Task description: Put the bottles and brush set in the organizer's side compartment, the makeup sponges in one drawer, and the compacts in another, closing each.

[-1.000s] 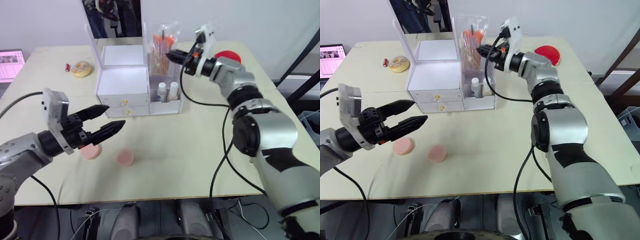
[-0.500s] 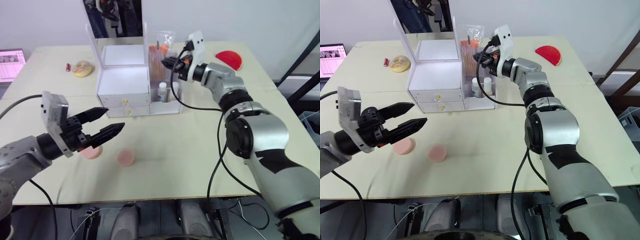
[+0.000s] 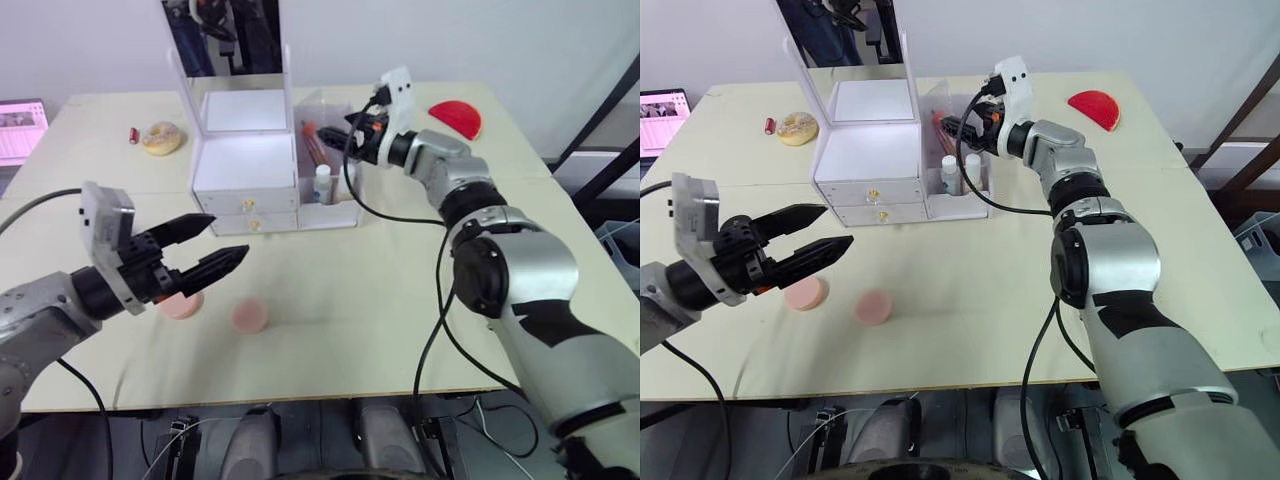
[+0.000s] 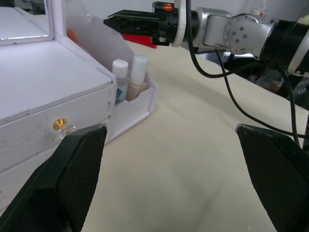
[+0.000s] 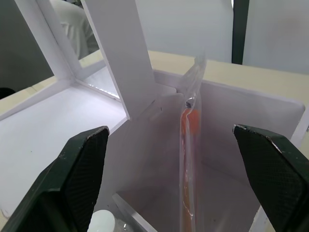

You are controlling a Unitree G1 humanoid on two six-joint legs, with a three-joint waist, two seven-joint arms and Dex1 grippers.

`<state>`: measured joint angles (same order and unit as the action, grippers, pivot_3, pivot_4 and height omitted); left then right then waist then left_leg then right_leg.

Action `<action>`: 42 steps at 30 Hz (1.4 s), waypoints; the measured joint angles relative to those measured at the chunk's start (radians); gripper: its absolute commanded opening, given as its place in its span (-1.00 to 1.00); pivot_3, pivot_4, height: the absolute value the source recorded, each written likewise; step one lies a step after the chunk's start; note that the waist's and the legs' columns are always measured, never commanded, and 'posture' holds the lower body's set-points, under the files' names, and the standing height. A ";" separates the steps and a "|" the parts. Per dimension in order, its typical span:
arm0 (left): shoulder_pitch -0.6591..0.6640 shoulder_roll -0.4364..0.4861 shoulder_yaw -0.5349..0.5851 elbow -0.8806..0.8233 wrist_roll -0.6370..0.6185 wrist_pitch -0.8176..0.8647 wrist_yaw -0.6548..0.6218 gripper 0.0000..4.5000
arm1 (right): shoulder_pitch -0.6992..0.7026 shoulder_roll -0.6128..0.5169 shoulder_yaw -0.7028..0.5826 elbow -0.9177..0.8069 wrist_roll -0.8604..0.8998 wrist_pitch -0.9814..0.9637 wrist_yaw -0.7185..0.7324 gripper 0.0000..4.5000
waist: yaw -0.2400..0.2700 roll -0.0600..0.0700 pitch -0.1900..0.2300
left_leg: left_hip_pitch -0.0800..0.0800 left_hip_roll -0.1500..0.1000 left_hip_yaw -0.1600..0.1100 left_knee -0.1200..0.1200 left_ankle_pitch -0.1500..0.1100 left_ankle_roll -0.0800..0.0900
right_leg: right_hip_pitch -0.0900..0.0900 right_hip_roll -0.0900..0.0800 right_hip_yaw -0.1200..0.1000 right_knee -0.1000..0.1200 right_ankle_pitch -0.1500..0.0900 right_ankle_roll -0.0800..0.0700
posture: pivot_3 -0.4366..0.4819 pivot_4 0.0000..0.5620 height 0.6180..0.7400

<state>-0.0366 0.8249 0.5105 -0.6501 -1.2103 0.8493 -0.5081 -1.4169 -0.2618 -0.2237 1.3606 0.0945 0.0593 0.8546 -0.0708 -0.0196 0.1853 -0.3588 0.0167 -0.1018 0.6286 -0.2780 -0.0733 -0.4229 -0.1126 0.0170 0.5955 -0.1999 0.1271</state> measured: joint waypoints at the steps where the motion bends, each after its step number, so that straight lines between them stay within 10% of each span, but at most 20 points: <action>1: 0.000 0.000 0.000 0.000 0.000 -0.003 -0.001 1.00 | -0.004 -0.008 -0.003 0.000 0.004 0.000 0.018 0.97 | 0.000 0.000 0.000 | 0.000 0.000 0.000 0.000 0.000 0.000 | 0.000 0.000 0.000 0.000 0.000 0.000 | -0.05 -0.47 0.99; 8: 0.027 0.029 0.020 0.023 0.013 -0.009 -0.023 1.00 | -0.032 -0.104 0.009 -0.164 0.052 0.088 0.270 0.97 | -0.001 0.001 0.001 | 0.000 0.000 0.000 -0.001 0.000 0.000 | 0.000 0.000 0.000 0.000 0.000 0.001 | -0.05 -0.47 0.99; 19: 0.247 0.082 0.222 0.179 0.198 -0.054 -0.177 1.00 | 0.771 -0.438 0.023 -1.502 0.386 0.787 0.365 0.97 | 0.029 0.002 0.002 | -0.001 0.000 0.001 -0.001 -0.001 0.001 | -0.003 0.000 0.000 0.000 -0.004 -0.002 | -0.05 -0.47 0.99; 31: 0.349 0.124 0.343 0.508 0.435 -0.192 -0.402 1.00 | 1.327 -0.621 -0.228 -1.659 0.438 0.680 0.351 0.97 | 0.031 -0.003 0.001 | 0.000 0.000 0.004 0.001 -0.002 0.001 | -0.001 -0.003 0.000 -0.001 -0.006 -0.003 | -0.05 -0.47 0.99; 42: 0.253 0.173 0.332 0.661 0.514 -0.249 -0.495 1.00 | 1.401 -0.688 -0.318 -1.646 0.506 0.676 0.324 0.97 | 0.029 -0.004 0.002 | 0.001 0.000 0.006 0.001 -0.002 0.002 | -0.002 -0.003 0.000 -0.001 -0.006 -0.003 | -0.05 -0.47 0.99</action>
<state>0.2167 0.9984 0.8429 0.0107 -0.6962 0.6004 -1.0029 -0.0160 -0.9497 -0.5415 -0.2859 0.6009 0.7353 1.1787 -0.0423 -0.0240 0.1869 -0.3581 0.0170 -0.0954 0.6291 -0.2799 -0.0716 -0.4246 -0.1161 0.0174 0.5944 -0.2060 0.1241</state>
